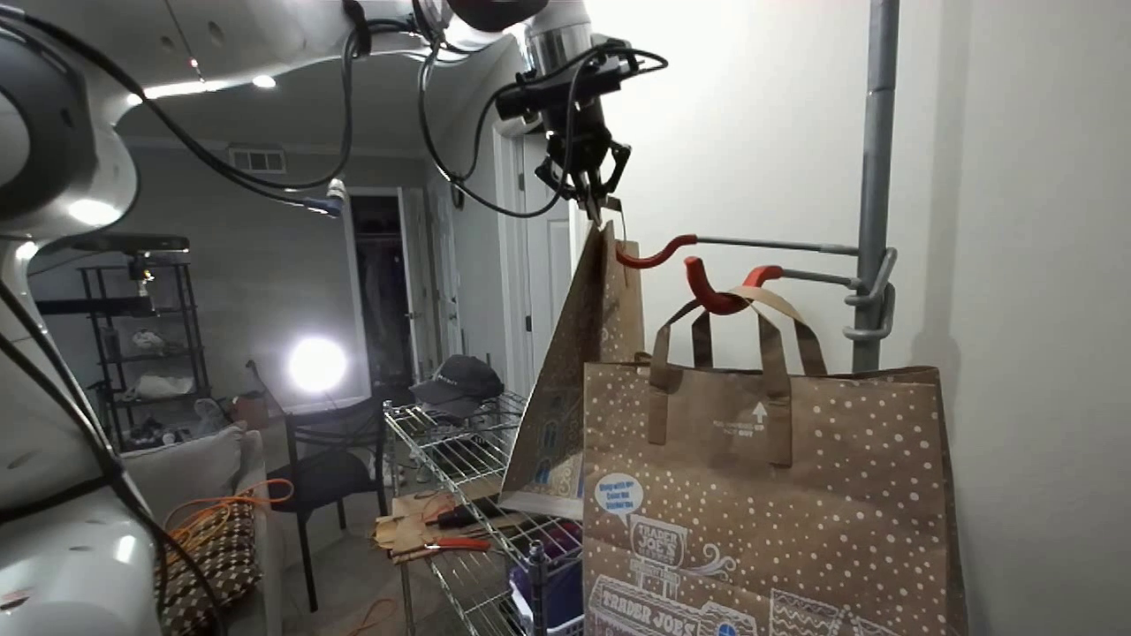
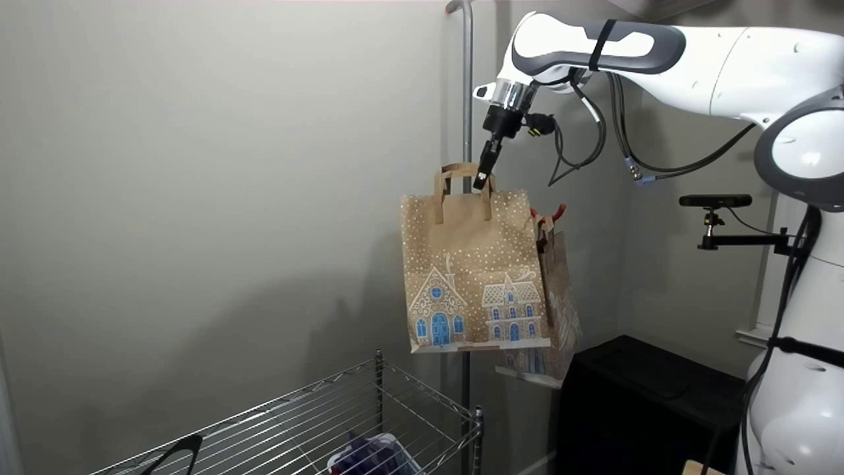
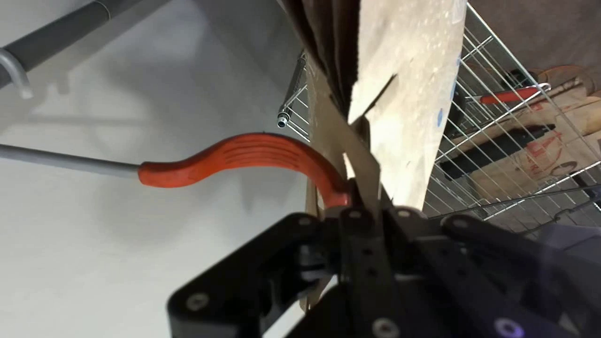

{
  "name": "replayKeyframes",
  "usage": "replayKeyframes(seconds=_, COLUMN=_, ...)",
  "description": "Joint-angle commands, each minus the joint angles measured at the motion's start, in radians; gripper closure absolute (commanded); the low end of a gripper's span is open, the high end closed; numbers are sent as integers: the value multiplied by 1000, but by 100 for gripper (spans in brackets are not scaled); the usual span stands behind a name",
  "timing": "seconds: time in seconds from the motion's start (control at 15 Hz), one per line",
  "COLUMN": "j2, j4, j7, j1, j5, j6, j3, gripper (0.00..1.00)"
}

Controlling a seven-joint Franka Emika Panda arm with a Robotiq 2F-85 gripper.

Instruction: Hang the brown bags on the metal stand

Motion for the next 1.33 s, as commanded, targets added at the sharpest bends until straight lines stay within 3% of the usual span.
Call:
replayKeyframes(seconds=0.0, j2=2, j4=-18, j7=20, j1=-39, j5=-14, j6=-11, j3=11, gripper=97)
replayKeyframes(seconds=0.4, j2=58, j4=5, j7=48, j1=-73, j5=5, j6=-5, j3=9, gripper=97)
replayKeyframes(seconds=0.87, j2=77, j4=-9, j7=144, j1=-78, j5=-133, j6=-32, j3=41, gripper=97)
replayKeyframes(seconds=0.93, j2=79, j4=-7, j7=153, j1=-77, j5=-150, j6=-42, j3=45, gripper=78)
replayKeyframes(seconds=1.0, j2=78, j4=-7, j7=157, j1=-77, j5=-159, j6=-51, j3=47, gripper=70)
replayKeyframes(seconds=1.27, j2=67, j4=-10, j7=151, j1=-76, j5=-165, j6=-75, j3=51, gripper=46)
